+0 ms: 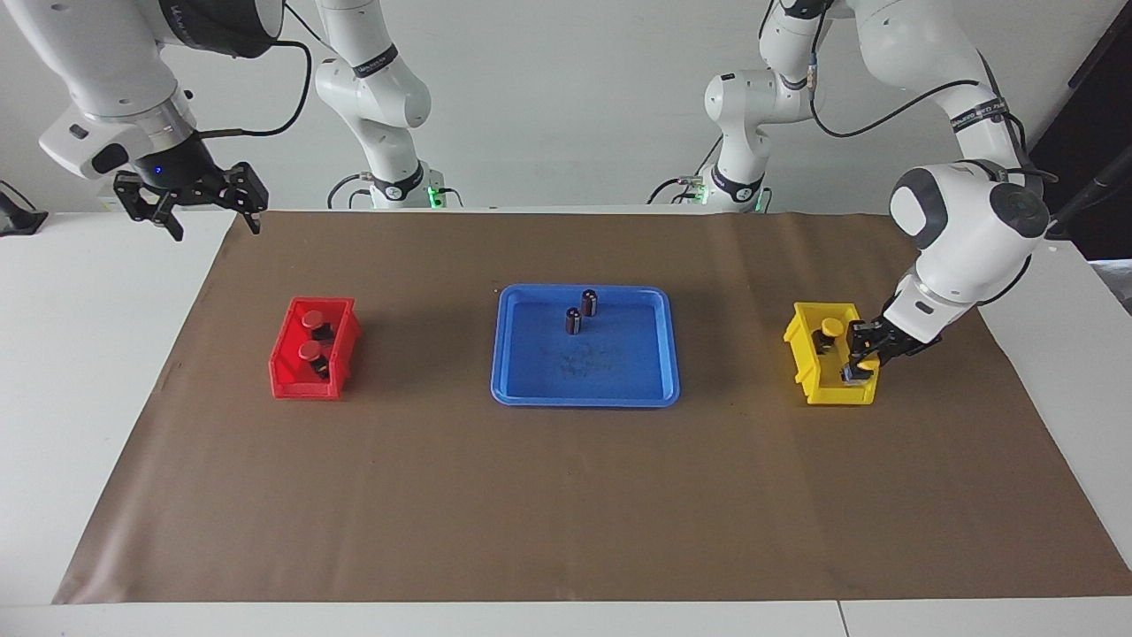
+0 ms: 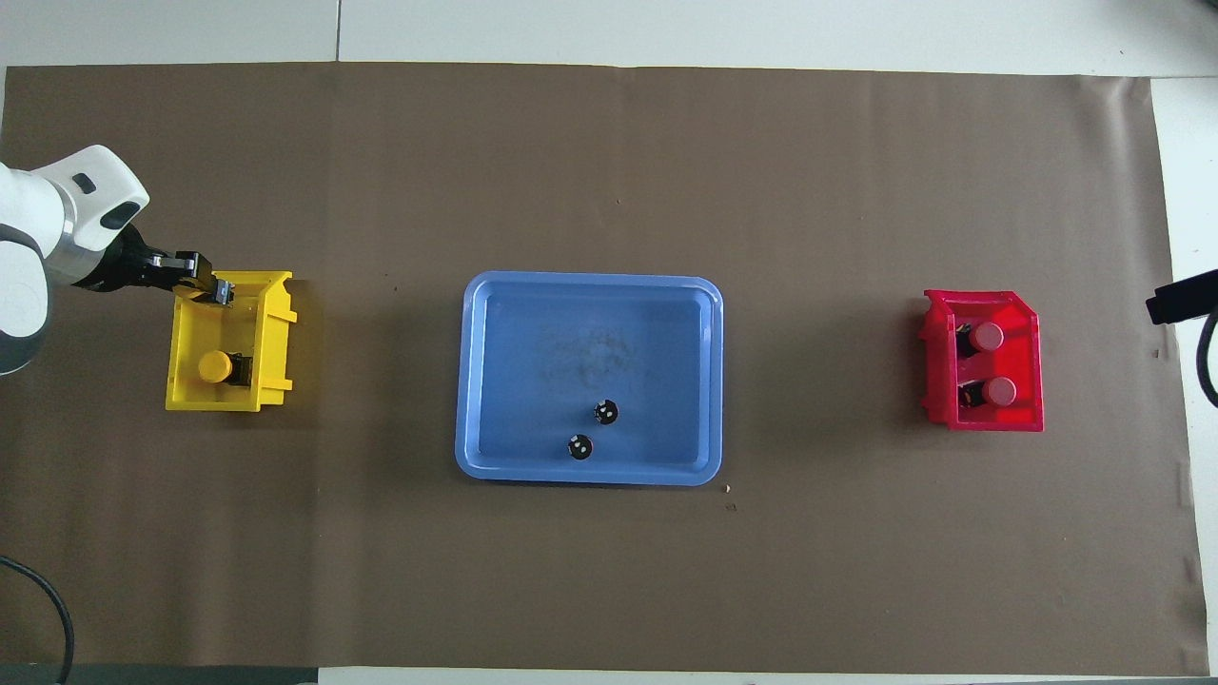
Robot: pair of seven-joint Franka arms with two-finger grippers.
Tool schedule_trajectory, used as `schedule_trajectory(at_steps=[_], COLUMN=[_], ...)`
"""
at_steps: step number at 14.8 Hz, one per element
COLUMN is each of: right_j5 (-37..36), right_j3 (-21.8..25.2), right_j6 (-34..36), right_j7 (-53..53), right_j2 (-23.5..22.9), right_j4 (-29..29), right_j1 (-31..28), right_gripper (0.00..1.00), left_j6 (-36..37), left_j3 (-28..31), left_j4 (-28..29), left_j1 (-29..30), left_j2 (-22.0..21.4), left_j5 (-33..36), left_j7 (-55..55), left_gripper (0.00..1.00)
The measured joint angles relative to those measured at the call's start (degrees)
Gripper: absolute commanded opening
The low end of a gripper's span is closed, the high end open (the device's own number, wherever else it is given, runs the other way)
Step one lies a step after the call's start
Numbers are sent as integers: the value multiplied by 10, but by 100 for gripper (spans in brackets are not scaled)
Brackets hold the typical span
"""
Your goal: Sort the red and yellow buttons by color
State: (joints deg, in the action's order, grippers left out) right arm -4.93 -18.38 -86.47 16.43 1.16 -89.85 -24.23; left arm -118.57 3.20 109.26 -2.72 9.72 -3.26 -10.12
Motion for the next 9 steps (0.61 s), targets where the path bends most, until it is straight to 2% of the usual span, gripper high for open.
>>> schedule_trajectory(at_steps=[4,5,8,9], right_j5=[0,0,1,1], right_j3=[6,32,171,213], right_j6=[4,7,11,12], right_j7=[-1,-3,-5,-5], right_j2=[-5,-5,-4,-4], right_j4=[5,10,16,16], right_j1=[13,40,169,208], right_gripper=[100,100,100,100], left_j6=[0,-5,-48,-65], left_j3=[-3,-4,-5,-5], left_j4=[26,36,67,79], left_j1=[-1,-2,-5,-7], left_j2=[-15,-18,-18,-16], left_j5=[0,0,0,0], left_j7=[0,-1,-1,-1], left_gripper=[1,1,2,16])
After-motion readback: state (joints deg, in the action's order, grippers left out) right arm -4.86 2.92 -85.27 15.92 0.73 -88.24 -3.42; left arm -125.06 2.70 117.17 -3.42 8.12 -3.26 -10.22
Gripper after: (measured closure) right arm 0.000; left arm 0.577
